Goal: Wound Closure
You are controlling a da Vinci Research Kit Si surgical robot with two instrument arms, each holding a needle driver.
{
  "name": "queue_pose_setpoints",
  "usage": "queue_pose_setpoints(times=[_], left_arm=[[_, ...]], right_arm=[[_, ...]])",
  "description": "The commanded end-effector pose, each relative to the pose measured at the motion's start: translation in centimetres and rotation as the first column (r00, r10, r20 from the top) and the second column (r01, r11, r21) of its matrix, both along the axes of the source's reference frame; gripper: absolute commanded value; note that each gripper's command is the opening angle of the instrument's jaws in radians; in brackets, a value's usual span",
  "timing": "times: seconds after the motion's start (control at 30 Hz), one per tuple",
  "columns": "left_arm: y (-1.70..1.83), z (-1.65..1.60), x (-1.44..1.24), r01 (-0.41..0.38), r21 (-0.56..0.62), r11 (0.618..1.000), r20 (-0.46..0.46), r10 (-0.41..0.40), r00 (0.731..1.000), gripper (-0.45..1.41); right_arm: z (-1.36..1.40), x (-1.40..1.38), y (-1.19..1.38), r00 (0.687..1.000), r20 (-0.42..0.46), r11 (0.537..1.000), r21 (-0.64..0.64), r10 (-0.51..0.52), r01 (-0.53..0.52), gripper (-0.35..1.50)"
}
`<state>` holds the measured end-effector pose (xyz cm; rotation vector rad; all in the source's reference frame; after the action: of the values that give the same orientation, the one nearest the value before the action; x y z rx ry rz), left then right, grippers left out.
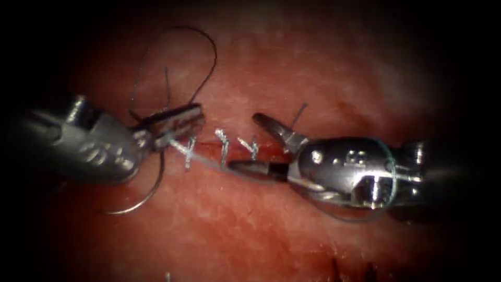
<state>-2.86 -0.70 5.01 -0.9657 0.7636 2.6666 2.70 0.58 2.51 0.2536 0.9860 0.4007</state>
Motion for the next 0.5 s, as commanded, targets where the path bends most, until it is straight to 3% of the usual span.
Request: queue_pose_setpoints(times=[0.03, 0.23, 0.5], left_arm=[[-0.05, 0.04, -0.08, -0.006, 0.007, 1.0, 0.003, 0.006, 1.0, -0.45], [0.23, 0.18, -0.43, -0.029, -0.013, 0.999, -0.009, 0.029, 1.0, -0.45], [0.31, 0.75, -0.84, -0.066, -0.004, 0.998, -0.028, 0.066, 0.997, -0.45]], right_arm=[[0.04, 0.11, -0.16, 0.999, -0.013, 1.0, 0.009, -0.029, 0.029, 1.06], [0.02, 0.18, -0.25, 0.995, -0.053, 0.996, 0.019, -0.085, 0.086, 1.01], [0.02, 0.2, -0.26, 0.981, -0.155, 0.993, 0.009, -0.117, 0.12, 0.94]])
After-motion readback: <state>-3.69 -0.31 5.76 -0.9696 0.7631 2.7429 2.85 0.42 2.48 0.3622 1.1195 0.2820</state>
